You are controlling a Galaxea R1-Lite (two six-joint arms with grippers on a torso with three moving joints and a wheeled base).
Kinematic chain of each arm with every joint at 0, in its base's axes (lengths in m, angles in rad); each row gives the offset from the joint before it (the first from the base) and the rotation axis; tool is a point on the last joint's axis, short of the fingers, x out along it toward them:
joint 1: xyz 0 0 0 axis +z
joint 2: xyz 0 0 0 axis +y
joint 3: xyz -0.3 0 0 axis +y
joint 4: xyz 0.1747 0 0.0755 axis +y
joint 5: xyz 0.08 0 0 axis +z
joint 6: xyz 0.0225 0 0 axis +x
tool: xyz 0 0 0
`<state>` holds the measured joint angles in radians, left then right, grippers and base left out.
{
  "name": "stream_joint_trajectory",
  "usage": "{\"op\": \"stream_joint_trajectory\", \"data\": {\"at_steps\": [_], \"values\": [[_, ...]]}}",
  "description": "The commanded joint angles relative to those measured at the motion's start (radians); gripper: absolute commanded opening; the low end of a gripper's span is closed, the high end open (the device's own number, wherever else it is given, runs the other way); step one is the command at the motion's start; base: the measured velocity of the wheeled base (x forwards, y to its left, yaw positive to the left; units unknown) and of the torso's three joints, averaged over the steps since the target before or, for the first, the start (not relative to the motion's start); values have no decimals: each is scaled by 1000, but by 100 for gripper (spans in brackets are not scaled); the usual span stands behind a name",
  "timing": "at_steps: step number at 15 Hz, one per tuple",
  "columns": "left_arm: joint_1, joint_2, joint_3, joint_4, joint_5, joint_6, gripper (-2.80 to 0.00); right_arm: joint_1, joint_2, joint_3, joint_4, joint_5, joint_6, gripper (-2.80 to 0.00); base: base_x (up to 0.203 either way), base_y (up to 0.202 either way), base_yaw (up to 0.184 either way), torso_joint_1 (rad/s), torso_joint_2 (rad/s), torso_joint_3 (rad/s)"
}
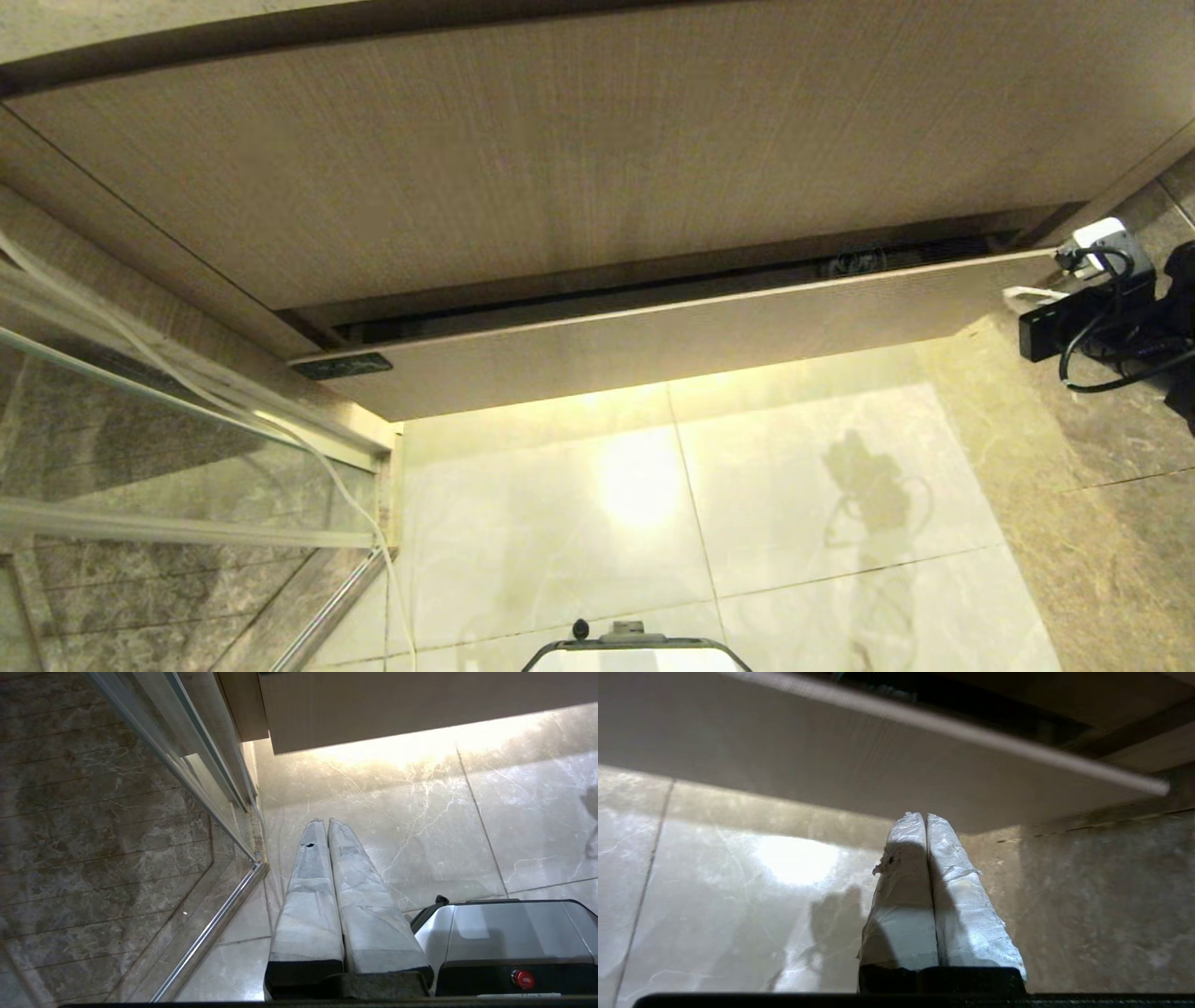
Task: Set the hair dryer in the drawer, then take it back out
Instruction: Close the drawer
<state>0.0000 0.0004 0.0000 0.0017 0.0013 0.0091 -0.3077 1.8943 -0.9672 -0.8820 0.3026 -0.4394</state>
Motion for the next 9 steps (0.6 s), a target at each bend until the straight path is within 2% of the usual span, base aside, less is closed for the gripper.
{"op": "stream_joint_trajectory", "data": {"at_steps": [1, 3, 4, 9], "values": [[0, 0, 0, 0, 0, 0, -280, -2, -38, 18, 8, -3, -1, -280, 0, 0, 0, 0, 0, 0], [0, 0, 0, 0, 0, 0, -280, -4, -82, 38, 52, -6, 6, -280, 0, 0, 0, 0, 0, 0], [0, 0, 0, 0, 0, 0, -280, -5, -134, 40, 123, -6, 8, -280, 0, 0, 0, 0, 0, 0], [0, 0, -1, 0, 0, 0, -280, -8, -453, 59, 596, -6, 29, -280, 0, 0, 0, 0, 0, 0]]}}
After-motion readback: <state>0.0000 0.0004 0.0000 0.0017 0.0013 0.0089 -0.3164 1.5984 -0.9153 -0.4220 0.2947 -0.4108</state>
